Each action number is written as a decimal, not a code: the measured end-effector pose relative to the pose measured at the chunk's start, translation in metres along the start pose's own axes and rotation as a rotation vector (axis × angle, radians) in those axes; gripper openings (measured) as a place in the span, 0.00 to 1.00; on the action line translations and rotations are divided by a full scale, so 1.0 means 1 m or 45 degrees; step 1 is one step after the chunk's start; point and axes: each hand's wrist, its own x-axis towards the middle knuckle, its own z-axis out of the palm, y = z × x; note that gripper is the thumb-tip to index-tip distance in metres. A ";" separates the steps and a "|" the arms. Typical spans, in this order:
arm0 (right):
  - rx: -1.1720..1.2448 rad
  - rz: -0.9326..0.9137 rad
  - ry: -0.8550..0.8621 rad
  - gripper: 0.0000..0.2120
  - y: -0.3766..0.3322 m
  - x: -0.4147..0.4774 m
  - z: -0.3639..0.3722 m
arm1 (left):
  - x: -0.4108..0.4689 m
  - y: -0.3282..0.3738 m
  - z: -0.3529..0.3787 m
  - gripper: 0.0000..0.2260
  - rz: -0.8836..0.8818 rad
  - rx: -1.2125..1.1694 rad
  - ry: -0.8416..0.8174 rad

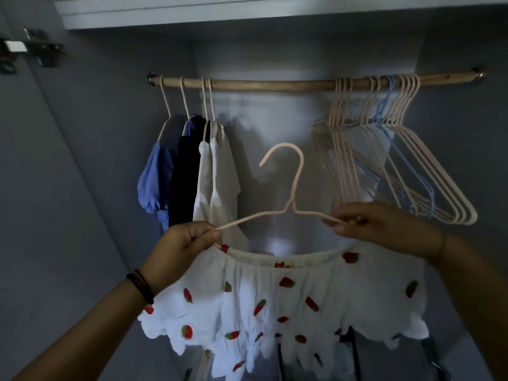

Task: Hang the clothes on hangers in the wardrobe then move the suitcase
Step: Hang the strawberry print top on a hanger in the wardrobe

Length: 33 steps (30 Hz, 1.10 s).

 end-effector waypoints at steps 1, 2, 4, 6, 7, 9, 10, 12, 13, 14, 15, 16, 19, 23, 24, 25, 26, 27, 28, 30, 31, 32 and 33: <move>-0.037 0.066 -0.036 0.19 0.007 -0.010 -0.003 | 0.000 0.001 -0.002 0.08 -0.016 -0.029 0.003; -0.039 0.113 -0.046 0.21 0.014 -0.020 -0.004 | 0.001 0.002 -0.003 0.07 -0.027 -0.043 0.002; -0.007 0.140 0.023 0.21 0.026 -0.035 -0.004 | 0.002 0.003 -0.002 0.08 -0.049 -0.051 -0.012; 0.087 0.134 0.109 0.11 0.030 -0.049 -0.001 | 0.002 0.003 0.006 0.10 -0.062 -0.053 -0.044; 0.169 0.134 0.151 0.08 0.030 -0.054 0.002 | 0.002 0.003 0.013 0.10 -0.054 -0.057 -0.065; 0.289 0.135 0.193 0.07 0.030 -0.064 0.010 | 0.003 0.005 0.029 0.09 -0.033 -0.051 -0.122; 0.307 0.151 0.178 0.09 0.029 -0.067 0.014 | 0.004 0.007 0.037 0.08 -0.024 -0.048 -0.158; 0.309 0.203 0.135 0.11 0.029 -0.073 0.020 | 0.008 0.009 0.049 0.09 -0.031 -0.060 -0.238; 0.318 0.230 0.136 0.10 0.029 -0.076 0.021 | 0.011 0.009 0.054 0.09 -0.044 -0.071 -0.265; 0.337 0.249 0.152 0.10 0.029 -0.080 0.020 | 0.014 0.010 0.057 0.09 -0.064 -0.072 -0.272; 0.368 0.273 0.182 0.10 0.028 -0.085 0.019 | 0.017 0.010 0.060 0.08 -0.074 -0.076 -0.256; 0.388 0.286 0.214 0.10 0.030 -0.090 0.018 | 0.020 0.010 0.064 0.06 -0.071 -0.071 -0.218; 0.436 0.362 0.291 0.09 0.033 -0.108 0.019 | 0.023 0.013 0.080 0.08 -0.046 0.028 -0.087; 0.484 0.534 0.295 0.14 0.040 -0.128 0.028 | 0.018 0.035 0.114 0.07 -0.067 -0.240 -0.158; 0.476 0.558 0.310 0.15 0.041 -0.130 0.032 | 0.017 0.039 0.124 0.08 -0.070 -0.284 -0.208; 0.469 0.579 0.331 0.15 0.041 -0.130 0.036 | 0.016 0.042 0.133 0.09 -0.069 -0.307 -0.266; 0.463 0.589 0.350 0.15 0.040 -0.128 0.041 | 0.015 0.046 0.142 0.10 -0.073 -0.316 -0.325; 0.456 0.597 0.362 0.15 0.035 -0.125 0.045 | 0.015 0.049 0.150 0.11 -0.084 -0.325 -0.384; 0.449 0.603 0.359 0.15 0.032 -0.121 0.051 | 0.015 0.053 0.157 0.12 -0.093 -0.346 -0.430; 0.468 0.614 0.350 0.16 0.024 -0.112 0.063 | 0.017 0.059 0.169 0.13 -0.148 -0.411 -0.497; 0.499 0.626 0.361 0.17 0.021 -0.107 0.070 | 0.018 0.063 0.173 0.14 -0.197 -0.452 -0.514; 0.546 0.635 0.388 0.16 0.020 -0.102 0.076 | 0.020 0.066 0.178 0.15 -0.259 -0.507 -0.513; 0.586 0.639 0.423 0.15 0.019 -0.098 0.081 | 0.021 0.069 0.182 0.17 -0.331 -0.596 -0.497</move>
